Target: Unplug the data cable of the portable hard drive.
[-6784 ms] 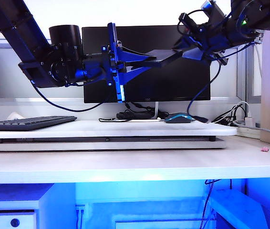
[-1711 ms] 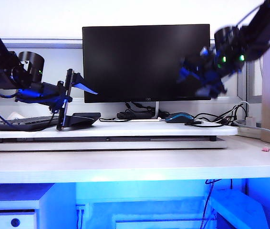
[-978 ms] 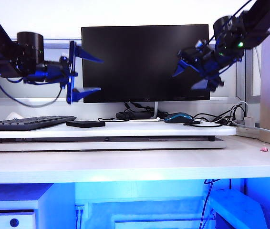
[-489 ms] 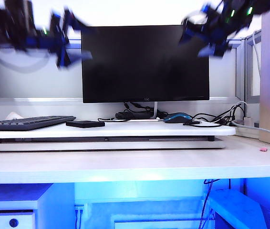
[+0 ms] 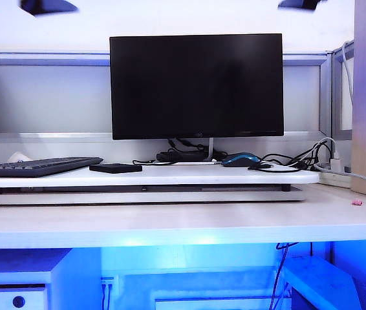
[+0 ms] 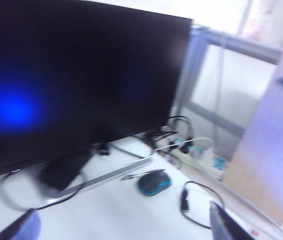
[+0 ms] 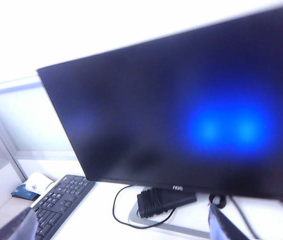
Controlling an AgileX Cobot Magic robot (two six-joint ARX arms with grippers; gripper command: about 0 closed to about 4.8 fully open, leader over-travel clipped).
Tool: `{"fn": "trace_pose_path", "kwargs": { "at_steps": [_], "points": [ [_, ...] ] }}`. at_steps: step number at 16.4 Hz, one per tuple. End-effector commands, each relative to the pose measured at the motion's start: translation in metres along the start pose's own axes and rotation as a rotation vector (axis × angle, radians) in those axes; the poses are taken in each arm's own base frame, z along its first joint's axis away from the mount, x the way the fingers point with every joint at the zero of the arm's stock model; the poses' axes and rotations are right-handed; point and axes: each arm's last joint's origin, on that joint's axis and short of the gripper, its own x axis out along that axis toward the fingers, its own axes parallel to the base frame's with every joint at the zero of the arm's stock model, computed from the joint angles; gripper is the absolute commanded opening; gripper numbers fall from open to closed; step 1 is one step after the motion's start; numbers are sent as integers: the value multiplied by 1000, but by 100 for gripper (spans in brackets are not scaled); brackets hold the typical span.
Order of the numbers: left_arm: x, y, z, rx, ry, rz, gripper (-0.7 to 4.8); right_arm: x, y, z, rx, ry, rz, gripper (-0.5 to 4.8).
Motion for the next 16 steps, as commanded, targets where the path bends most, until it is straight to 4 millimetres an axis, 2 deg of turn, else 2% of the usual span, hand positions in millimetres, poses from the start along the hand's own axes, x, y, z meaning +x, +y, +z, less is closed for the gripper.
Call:
{"fn": "trace_pose_path", "kwargs": {
  "at_steps": [1,5,6,7,10,14,16],
  "points": [
    [-34,-18,29,58,-37,93,479,-27,17,26,-60,6,-4,441],
    [-80,-54,57,108,-33,129,479,-70,44,59,-83,6,7,441],
    [-101,-68,69,134,-65,142,479,-94,57,74,-110,-13,13,441],
    [-122,-91,82,168,-106,139,479,-127,75,90,-126,-9,17,441],
    [-144,-113,85,180,-84,157,479,-163,92,101,-167,12,4,441],
    [-171,-138,85,189,-47,193,479,-204,109,106,-183,70,-13,441],
    [-191,-159,88,214,-68,187,479,-227,119,108,-182,74,-12,440]
  ]
}}
